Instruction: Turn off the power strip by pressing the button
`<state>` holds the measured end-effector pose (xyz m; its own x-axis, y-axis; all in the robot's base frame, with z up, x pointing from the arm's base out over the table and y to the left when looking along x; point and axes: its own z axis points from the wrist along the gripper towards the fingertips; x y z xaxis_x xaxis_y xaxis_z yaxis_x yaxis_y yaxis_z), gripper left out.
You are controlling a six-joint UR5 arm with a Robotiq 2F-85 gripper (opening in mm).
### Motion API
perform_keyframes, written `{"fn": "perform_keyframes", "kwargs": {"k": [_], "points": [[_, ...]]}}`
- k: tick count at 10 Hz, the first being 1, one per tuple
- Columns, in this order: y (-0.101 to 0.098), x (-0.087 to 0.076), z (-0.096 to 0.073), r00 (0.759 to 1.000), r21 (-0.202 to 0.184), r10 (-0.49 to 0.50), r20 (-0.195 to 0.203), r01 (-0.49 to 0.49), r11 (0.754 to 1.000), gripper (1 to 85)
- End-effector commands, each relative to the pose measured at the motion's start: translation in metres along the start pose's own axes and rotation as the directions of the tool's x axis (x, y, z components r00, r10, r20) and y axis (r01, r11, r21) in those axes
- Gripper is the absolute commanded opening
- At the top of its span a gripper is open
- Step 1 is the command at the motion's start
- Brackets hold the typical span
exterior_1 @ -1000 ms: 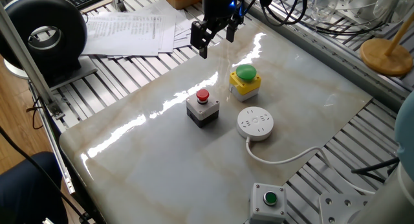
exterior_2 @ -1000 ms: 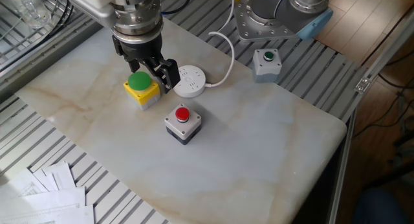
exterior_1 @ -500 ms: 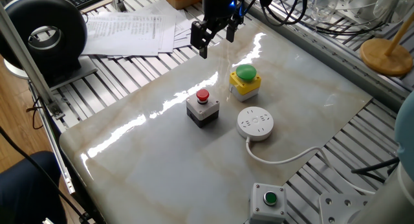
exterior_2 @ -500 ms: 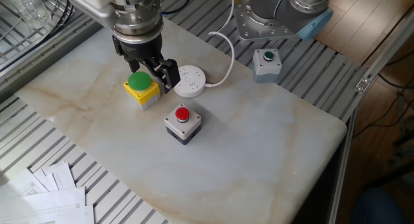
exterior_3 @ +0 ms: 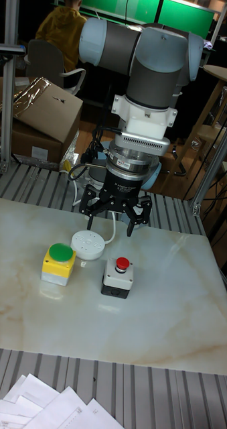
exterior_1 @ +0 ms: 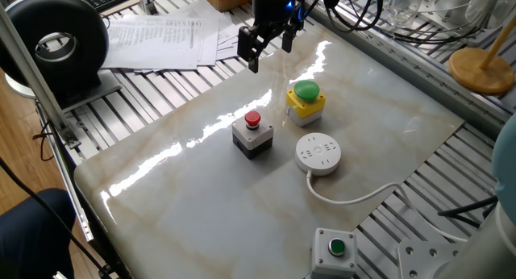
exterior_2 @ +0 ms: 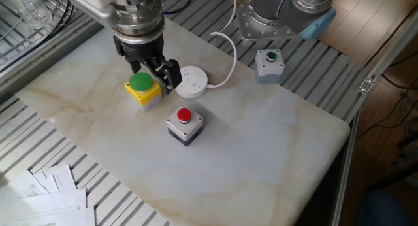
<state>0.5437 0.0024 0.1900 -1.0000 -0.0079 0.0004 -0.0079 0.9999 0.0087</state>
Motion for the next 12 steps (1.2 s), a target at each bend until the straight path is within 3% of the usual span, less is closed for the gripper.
{"fn": "perform_keyframes", "kwargs": {"k": [1, 2, 5, 7, 8, 9, 10, 11, 12], "points": [[-0.063, -0.016, -0.009, 0.97, 0.26, -0.244, -0.002, 0.236, 0.936, 84.0], [-0.063, -0.017, -0.008, 0.971, 0.269, -0.24, 0.002, 0.23, 0.935, 1.0], [-0.063, -0.016, -0.009, 0.972, 0.28, -0.236, 0.002, 0.226, 0.933, 1.0], [-0.053, -0.007, -0.006, 0.972, 0.24, -0.233, -0.013, 0.229, 0.944, 1.0], [-0.049, -0.001, -0.007, 0.959, 0.241, -0.282, -0.028, 0.281, 0.929, 1.0], [-0.044, 0.012, -0.012, 0.919, 0.215, -0.384, -0.084, 0.393, 0.894, 1.0], [-0.021, 0.026, -0.01, 0.877, 0.116, -0.467, -0.109, 0.478, 0.871, 1.0], [-0.009, 0.032, -0.005, 0.833, 0.071, -0.542, -0.112, 0.551, 0.831, 1.0], [-0.006, 0.04, 0.001, 0.805, 0.083, -0.58, -0.127, 0.591, 0.802, 1.0]]}}
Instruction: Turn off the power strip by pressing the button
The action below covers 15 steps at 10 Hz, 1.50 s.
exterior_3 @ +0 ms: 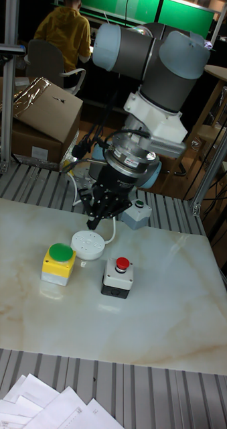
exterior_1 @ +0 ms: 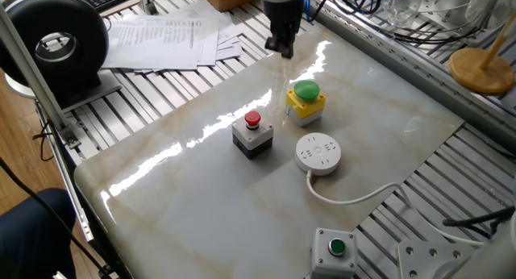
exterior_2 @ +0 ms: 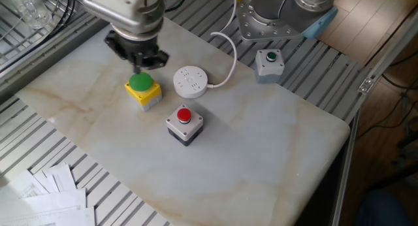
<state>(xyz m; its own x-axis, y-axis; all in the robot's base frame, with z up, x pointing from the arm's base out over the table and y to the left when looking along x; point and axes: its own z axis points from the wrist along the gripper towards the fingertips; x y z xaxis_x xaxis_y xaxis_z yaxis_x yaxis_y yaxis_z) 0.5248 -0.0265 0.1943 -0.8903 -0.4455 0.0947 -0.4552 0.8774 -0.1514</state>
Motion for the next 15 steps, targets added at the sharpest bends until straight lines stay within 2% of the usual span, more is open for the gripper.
{"fn": "perform_keyframes", "kwargs": {"k": [1, 3, 4, 6, 8, 10, 11, 12, 13, 14, 15], "points": [[0.034, 0.018, 0.008, 0.979, 0.006, -0.204, -0.032, 0.204, 0.979, 1.0], [0.03, 0.037, 0.021, 0.959, 0.125, -0.269, -0.091, 0.279, 0.952, 1.0], [0.034, 0.044, 0.025, 0.954, 0.137, -0.282, -0.098, 0.294, 0.946, 1.0], [0.035, 0.039, 0.025, 0.947, 0.142, -0.312, -0.082, 0.321, 0.936, 1.0], [0.037, 0.034, 0.021, 0.942, 0.132, -0.325, -0.076, 0.333, 0.934, 1.0], [0.05, 0.043, 0.022, 0.919, 0.066, -0.383, -0.096, 0.39, 0.918, 1.0], [0.055, 0.051, 0.022, 0.905, 0.033, -0.408, -0.116, 0.414, 0.91, 1.0], [0.055, 0.061, 0.021, 0.883, 0.009, -0.442, -0.154, 0.449, 0.893, 1.0], [0.049, 0.076, 0.018, 0.853, -0.004, -0.477, -0.214, 0.487, 0.873, 1.0], [0.042, 0.081, 0.016, 0.845, 0.008, -0.474, -0.247, 0.491, 0.871, 1.0], [0.039, 0.075, 0.017, 0.86, 0.036, -0.454, -0.232, 0.474, 0.88, 1.0]]}}
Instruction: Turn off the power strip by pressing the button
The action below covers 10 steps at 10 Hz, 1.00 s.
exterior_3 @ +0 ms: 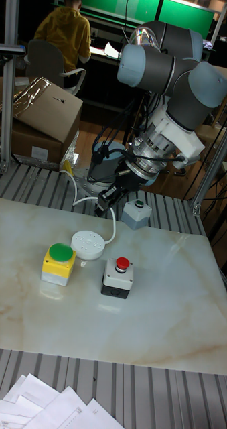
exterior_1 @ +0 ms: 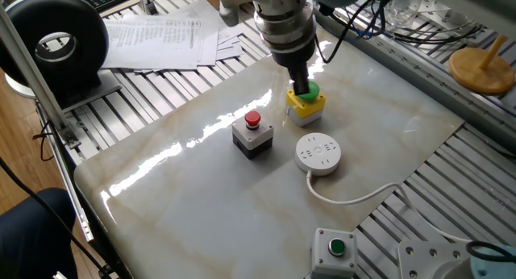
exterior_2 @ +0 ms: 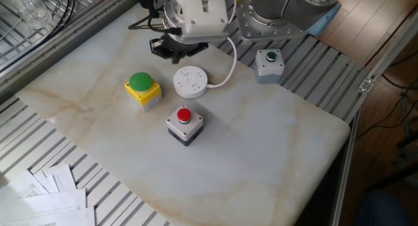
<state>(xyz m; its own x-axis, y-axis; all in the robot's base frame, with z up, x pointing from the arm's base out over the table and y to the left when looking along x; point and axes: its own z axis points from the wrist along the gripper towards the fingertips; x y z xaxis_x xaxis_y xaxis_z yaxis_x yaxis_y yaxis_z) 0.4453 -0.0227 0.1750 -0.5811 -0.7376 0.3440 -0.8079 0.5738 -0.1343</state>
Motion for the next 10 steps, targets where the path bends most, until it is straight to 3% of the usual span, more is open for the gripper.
{"fn": "perform_keyframes", "kwargs": {"k": [1, 2, 3, 4, 5, 6, 8, 10], "points": [[0.0, 0.007, -0.001, 1.0, -0.001, -0.01, -0.026, 0.009, 1.0, 1.0], [-0.008, 0.017, -0.001, 0.997, 0.029, -0.039, -0.066, 0.041, 0.999, 1.0], [0.002, 0.021, -0.002, 0.996, -0.01, -0.05, -0.078, 0.05, 0.999, 1.0], [0.013, 0.016, -0.002, 0.997, -0.052, -0.042, -0.059, 0.039, 0.998, 1.0], [0.013, 0.015, 0.001, 0.998, -0.049, -0.044, -0.055, 0.041, 0.998, 1.0], [0.02, 0.011, 0.012, 0.998, -0.052, -0.022, -0.053, 0.019, 0.998, 1.0], [0.028, -0.001, 0.037, 0.998, -0.012, 0.023, -0.052, -0.023, 1.0, 1.0], [0.04, -0.017, 0.076, 0.999, 0.025, 0.054, 0.004, -0.054, 0.998, 1.0]]}}
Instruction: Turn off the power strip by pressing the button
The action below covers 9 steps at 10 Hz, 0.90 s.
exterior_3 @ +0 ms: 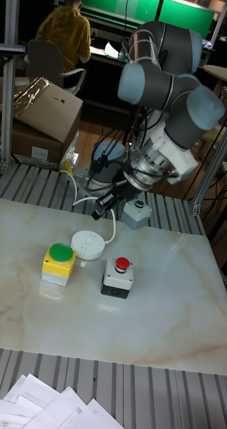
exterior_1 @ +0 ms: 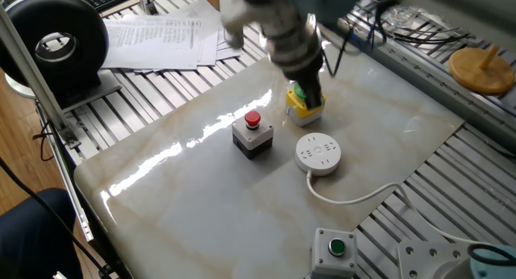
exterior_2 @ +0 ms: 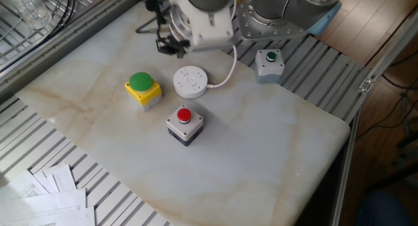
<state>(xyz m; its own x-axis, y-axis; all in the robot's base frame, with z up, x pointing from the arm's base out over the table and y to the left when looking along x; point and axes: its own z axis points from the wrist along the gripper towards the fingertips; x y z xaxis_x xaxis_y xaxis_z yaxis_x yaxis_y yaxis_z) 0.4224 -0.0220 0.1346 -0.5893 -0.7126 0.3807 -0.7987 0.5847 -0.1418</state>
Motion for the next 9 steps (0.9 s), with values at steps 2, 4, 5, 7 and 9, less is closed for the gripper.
{"fn": "perform_keyframes", "kwargs": {"k": [2, 4, 5, 7, 9], "points": [[0.021, -0.021, 0.053, 0.998, 0.041, 0.038, 0.054, -0.04, 0.998, 1.0], [0.024, -0.018, 0.066, 0.999, 0.042, 0.018, 0.048, -0.02, 0.999, 1.0], [0.026, -0.015, 0.072, 0.999, 0.045, 0.01, 0.052, -0.013, 0.999, 1.0], [0.025, -0.014, 0.082, 0.999, 0.058, 0.006, 0.047, -0.009, 0.998, 1.0], [0.025, -0.021, 0.092, 0.998, 0.063, -0.001, 0.059, -0.003, 0.998, 1.0]]}}
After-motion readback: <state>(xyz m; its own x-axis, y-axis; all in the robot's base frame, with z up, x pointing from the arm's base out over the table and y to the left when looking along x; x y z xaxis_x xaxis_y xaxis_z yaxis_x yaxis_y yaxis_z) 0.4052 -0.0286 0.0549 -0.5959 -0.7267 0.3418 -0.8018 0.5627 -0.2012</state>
